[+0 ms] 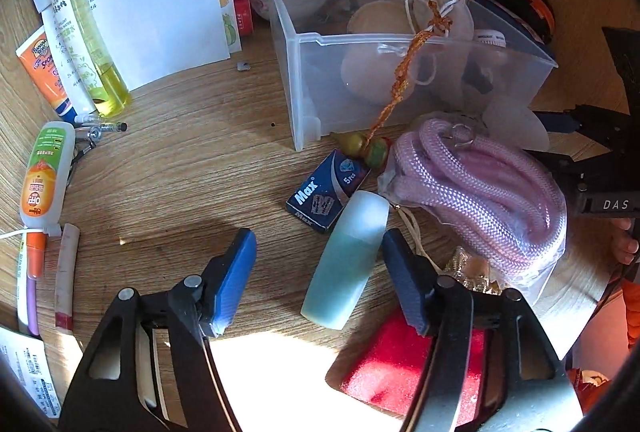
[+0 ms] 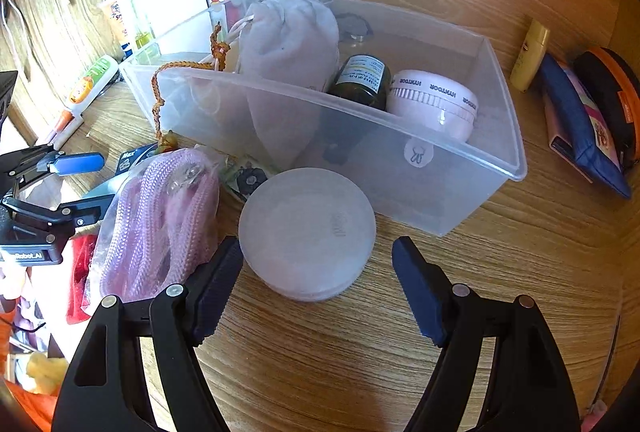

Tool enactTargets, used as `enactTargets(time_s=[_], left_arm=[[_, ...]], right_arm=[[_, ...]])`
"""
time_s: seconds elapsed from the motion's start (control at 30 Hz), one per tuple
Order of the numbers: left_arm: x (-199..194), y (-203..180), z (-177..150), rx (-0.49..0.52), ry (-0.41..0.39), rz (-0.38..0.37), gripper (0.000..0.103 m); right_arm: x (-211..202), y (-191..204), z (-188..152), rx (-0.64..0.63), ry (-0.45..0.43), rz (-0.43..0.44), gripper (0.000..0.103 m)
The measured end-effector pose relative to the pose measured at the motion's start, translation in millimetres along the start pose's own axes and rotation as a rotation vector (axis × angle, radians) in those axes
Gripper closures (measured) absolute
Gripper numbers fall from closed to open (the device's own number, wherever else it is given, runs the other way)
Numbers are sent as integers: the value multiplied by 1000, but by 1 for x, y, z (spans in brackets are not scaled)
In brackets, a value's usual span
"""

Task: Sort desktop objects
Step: 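Grasp the teal tube with the left gripper while the right gripper grasps the round white lid, then carry the teal tube and white lid over the clear box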

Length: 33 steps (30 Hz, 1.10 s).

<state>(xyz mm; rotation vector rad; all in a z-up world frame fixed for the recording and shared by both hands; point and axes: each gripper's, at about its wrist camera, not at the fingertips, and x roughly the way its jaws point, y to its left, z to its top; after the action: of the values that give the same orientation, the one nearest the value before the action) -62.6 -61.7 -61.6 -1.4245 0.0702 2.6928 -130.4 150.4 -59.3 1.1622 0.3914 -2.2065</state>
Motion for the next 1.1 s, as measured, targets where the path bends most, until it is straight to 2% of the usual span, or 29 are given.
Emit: enactTargets(time_s=[0.07,0.23,0.27,0.33,0.4,0.67,1.1], left_arm=[[-2,-1,0,15,-6,-8,49],[-3,-8,-8,18,-29,-14,63],[-4,-8,-9,19,-32,-16,66],[-4,-10,-12,20,-40,-16,73],[-4,-11,-14,19,-42,-14,78],[-14,-6,-15,-19,-62,-26,78],[-52,-4,11,-49,-203,-50,78]], right_arm=[[4,2,1,-1,4,4,29],[9,2,3,19,4,32,30],[8,1,2,22,1,30,31],[7,0,2,22,-4,20,40],[7,-2,1,26,-6,33,40],[-9,-8,-7,58,-37,47,40],[-53,-12,-5,91,-146,19,40]])
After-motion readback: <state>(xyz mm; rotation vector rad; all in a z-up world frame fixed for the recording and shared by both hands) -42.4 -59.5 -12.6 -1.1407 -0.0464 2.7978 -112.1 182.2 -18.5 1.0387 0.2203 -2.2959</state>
